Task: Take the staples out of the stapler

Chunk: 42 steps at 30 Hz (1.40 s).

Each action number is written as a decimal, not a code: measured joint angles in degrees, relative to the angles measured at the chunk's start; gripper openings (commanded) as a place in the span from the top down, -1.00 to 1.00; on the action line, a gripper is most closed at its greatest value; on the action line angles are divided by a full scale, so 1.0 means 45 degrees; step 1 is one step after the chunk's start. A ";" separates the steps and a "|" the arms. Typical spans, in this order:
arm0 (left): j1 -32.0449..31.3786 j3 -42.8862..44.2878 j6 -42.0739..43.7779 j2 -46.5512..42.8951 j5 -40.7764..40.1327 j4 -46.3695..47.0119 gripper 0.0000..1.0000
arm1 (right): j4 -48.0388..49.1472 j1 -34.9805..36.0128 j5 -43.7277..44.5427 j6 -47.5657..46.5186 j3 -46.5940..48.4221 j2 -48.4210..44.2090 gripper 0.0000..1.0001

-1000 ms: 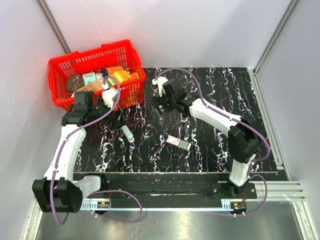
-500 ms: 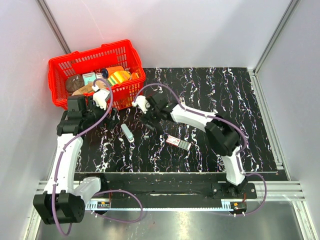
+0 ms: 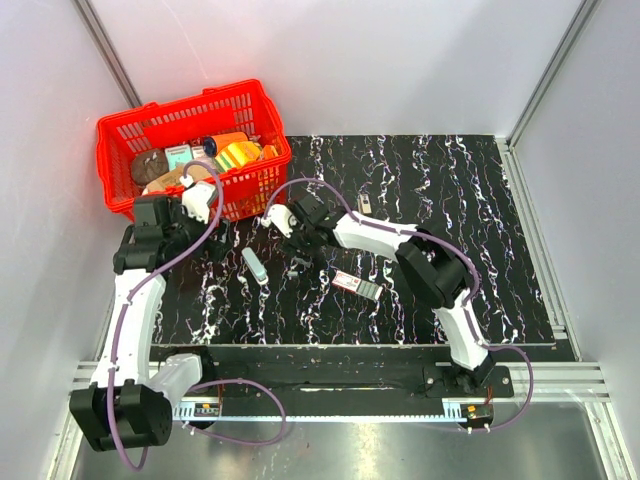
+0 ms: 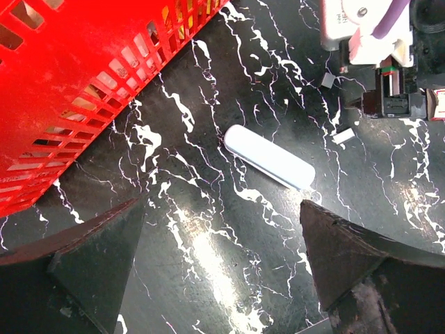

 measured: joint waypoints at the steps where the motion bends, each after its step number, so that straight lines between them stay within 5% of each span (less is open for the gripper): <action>1: 0.0044 -0.0058 0.0000 -0.0083 -0.0019 -0.0015 -0.98 | 0.0024 0.0000 0.0024 -0.0039 0.0044 0.0117 -0.50; 10: 0.0209 -0.0102 0.0170 -0.0602 -0.0058 -0.0107 -0.98 | 0.0097 -0.0010 0.0209 -0.0287 0.0418 0.0612 -0.41; 25: 0.0369 -0.0233 0.1749 -0.0899 -0.0112 -0.1579 -0.98 | 0.0092 0.0005 0.0418 -0.0398 0.0714 0.0894 0.19; 42: 0.0369 -0.0228 0.1880 0.0019 0.0204 -0.1972 -0.98 | 0.0291 0.0112 0.0777 -0.0481 0.0952 0.1098 0.03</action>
